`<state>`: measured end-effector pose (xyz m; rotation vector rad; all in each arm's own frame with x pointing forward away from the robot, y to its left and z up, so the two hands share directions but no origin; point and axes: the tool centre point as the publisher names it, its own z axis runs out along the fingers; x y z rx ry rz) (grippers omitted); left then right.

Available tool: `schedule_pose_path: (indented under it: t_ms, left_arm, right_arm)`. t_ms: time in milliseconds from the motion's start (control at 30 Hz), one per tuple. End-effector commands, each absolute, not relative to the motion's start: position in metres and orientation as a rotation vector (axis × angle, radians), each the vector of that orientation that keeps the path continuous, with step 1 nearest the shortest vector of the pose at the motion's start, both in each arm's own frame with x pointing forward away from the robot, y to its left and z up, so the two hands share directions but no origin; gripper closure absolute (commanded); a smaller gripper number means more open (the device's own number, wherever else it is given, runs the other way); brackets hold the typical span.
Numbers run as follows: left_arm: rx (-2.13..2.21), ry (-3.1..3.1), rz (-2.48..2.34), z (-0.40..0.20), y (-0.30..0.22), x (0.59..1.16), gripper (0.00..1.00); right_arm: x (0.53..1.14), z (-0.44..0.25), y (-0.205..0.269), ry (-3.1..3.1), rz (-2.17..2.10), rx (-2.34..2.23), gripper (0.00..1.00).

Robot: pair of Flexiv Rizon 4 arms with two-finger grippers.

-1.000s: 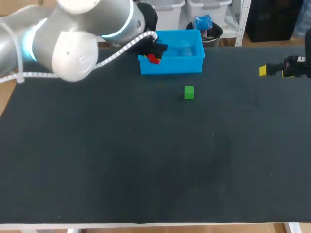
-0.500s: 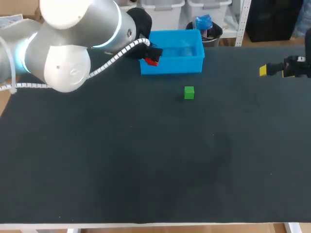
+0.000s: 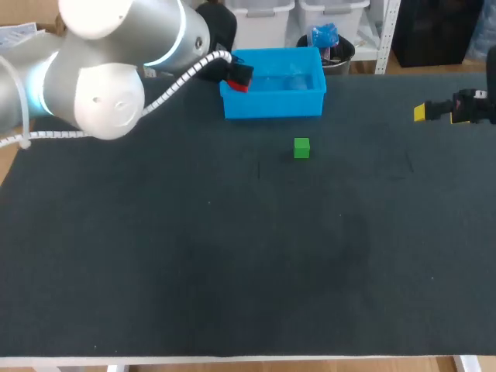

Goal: Use the left arm to pick the red cube and place it into the blue plastic box first, then use the right arm to grasp the green cube and put it into the same blue plastic box after the first action is fully finished.

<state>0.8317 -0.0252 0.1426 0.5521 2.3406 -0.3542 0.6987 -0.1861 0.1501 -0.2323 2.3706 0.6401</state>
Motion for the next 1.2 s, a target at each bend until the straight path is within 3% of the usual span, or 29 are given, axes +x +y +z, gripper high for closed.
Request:
schedule_pose_path:
  t_ms: [33,467,1200]
  left_arm:
    - [0.596,2.339,-0.404,0.125,-0.037,0.870,1.00]
    - [0.688,2.299,-0.418,0.115,-0.054,0.932,1.00]
    - [0.708,2.369,-0.414,0.075,-0.058,0.979,1.00]
  right_arm:
    - [0.699,0.150,-0.186,2.372,0.637,-0.232,0.00]
    - [0.699,0.150,-0.186,2.372,0.637,-0.232,0.00]
    - [0.699,0.150,-0.186,2.372,0.637,-0.232,0.00]
